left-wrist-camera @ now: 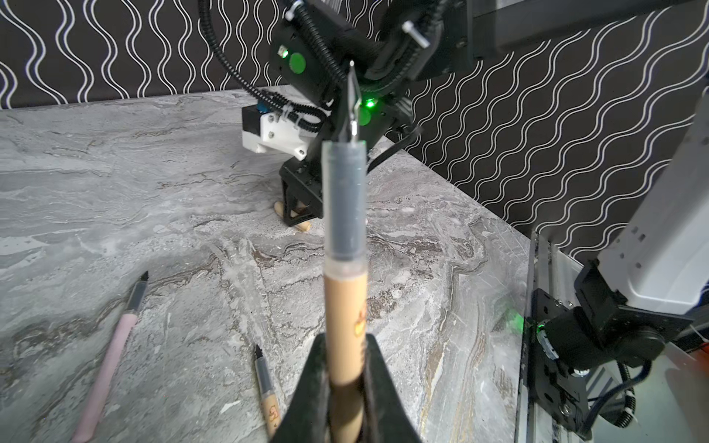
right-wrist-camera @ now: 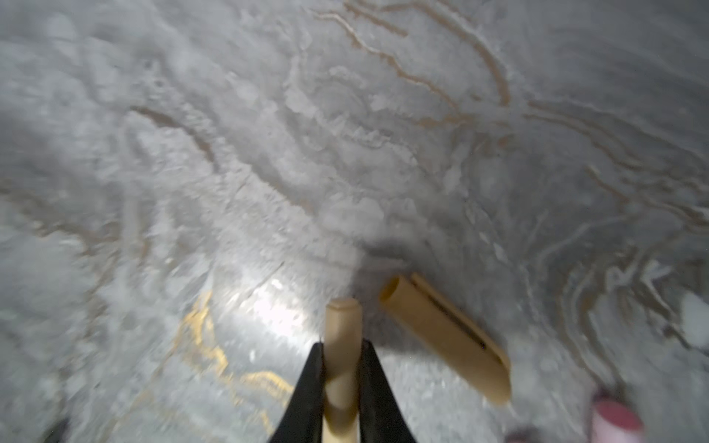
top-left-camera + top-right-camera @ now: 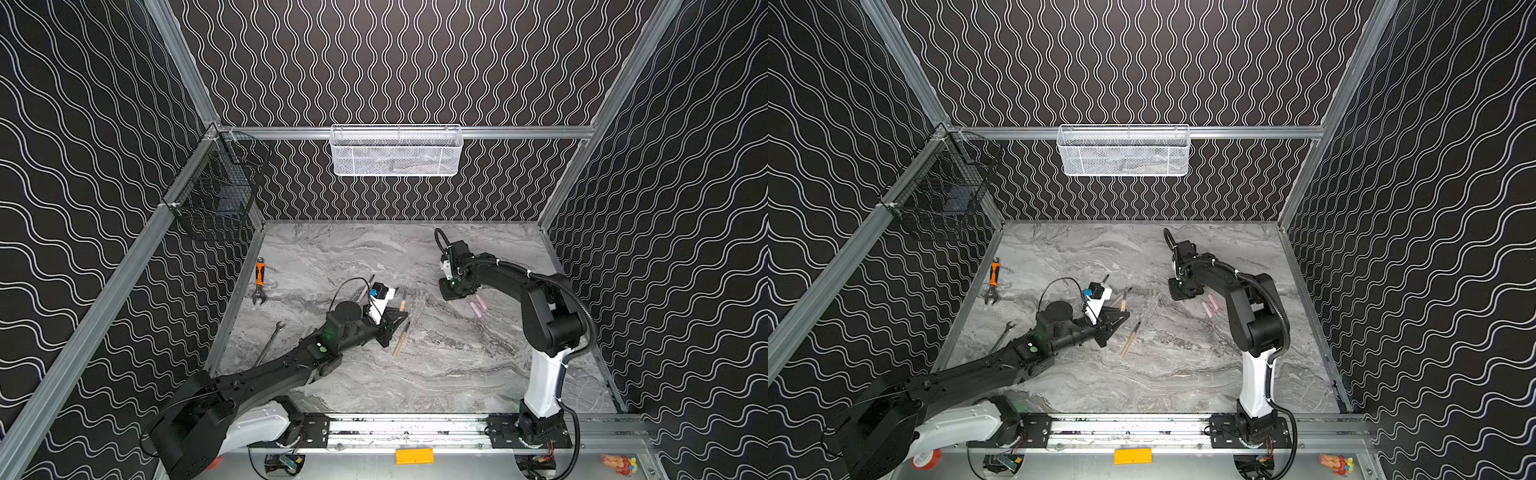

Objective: Insert pens into pen caps
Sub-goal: Pick up the pen cap from the center of the table.

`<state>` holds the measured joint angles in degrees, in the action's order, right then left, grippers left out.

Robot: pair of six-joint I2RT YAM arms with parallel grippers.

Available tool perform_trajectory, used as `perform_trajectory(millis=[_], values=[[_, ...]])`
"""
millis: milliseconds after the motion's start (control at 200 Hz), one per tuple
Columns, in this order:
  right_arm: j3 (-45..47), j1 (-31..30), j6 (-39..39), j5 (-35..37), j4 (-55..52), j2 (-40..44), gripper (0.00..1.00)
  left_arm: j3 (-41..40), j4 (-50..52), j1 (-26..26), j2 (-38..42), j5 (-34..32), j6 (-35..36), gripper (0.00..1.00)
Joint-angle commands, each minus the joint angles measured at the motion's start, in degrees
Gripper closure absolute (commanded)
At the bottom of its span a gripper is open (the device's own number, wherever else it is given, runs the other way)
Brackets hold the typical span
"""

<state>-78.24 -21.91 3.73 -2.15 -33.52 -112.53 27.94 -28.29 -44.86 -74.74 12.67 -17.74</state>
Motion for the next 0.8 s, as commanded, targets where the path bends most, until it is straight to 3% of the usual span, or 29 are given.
perform_trajectory(millis=[0,300,455,796], values=[[2.1,-0.5,1.4,-1.3,4.1,5.7,0.85,0.3,-1.9,-0.1,-0.1,-0.6,1.4,0.91],[15.8,-2.8,2.7,-8.4,21.3,25.4,0.85,-0.9,-7.6,-0.3,-1.0,-2.1,4.0,0.91],[22.8,-6.9,5.9,-11.9,32.2,34.8,0.85,-1.1,-10.6,-0.4,-1.8,-1.7,4.1,0.91],[30.5,-11.8,10.9,-12.6,50.6,44.4,0.84,1.8,-9.2,-0.7,-4.5,-0.7,0.5,0.91]])
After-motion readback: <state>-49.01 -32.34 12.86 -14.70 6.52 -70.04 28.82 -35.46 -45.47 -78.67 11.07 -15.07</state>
